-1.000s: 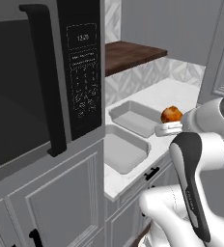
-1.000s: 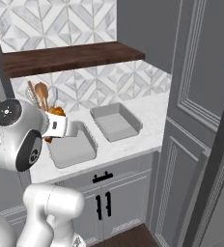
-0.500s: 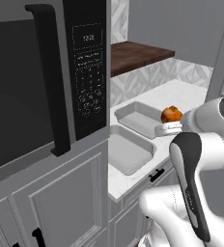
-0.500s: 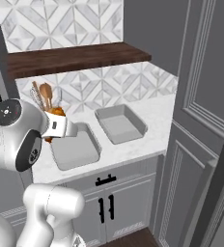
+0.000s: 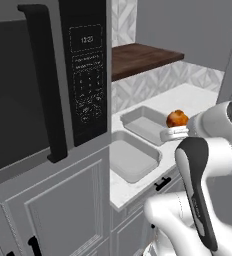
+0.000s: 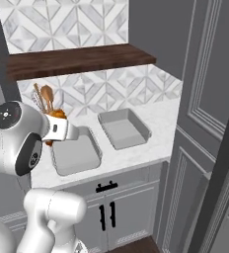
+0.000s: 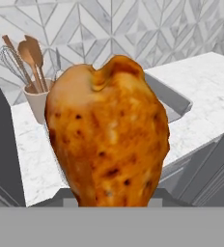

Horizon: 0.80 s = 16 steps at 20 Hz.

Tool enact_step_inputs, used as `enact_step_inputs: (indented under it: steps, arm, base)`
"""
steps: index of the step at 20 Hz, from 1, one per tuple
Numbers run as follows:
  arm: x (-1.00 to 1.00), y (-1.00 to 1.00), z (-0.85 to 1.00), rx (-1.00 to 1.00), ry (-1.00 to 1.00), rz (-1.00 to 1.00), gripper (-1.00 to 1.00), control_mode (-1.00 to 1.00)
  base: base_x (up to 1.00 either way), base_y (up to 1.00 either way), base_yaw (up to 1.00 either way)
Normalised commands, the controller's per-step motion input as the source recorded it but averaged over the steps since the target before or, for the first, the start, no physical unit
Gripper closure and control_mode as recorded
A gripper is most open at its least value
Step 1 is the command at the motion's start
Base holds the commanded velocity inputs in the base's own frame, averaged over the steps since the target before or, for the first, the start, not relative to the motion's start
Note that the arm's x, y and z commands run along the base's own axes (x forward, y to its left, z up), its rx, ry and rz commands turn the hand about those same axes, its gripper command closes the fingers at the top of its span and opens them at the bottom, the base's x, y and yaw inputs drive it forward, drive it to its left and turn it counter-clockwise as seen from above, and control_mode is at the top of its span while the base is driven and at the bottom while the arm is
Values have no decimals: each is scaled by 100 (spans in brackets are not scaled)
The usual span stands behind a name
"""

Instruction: Place one lemon and one chicken drumstick in each tupperware on the nearby counter, to pack two identical lunches.

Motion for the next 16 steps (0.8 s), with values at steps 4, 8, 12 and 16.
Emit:
enact_step_inputs:
  steps: [4, 8, 12, 16]
  arm:
    - [0, 0, 0, 0, 0, 0, 100, 100]
    - [6, 0, 0, 0, 0, 0, 100, -100]
    - [42, 2, -6, 0, 0, 3, 100, -100]
    - [82, 7, -29, 0, 25, 32, 100, -100]
  base:
    - [15, -35, 0]
    - [15, -3, 0]
    - [0, 0, 0]
    - [0, 0, 0]
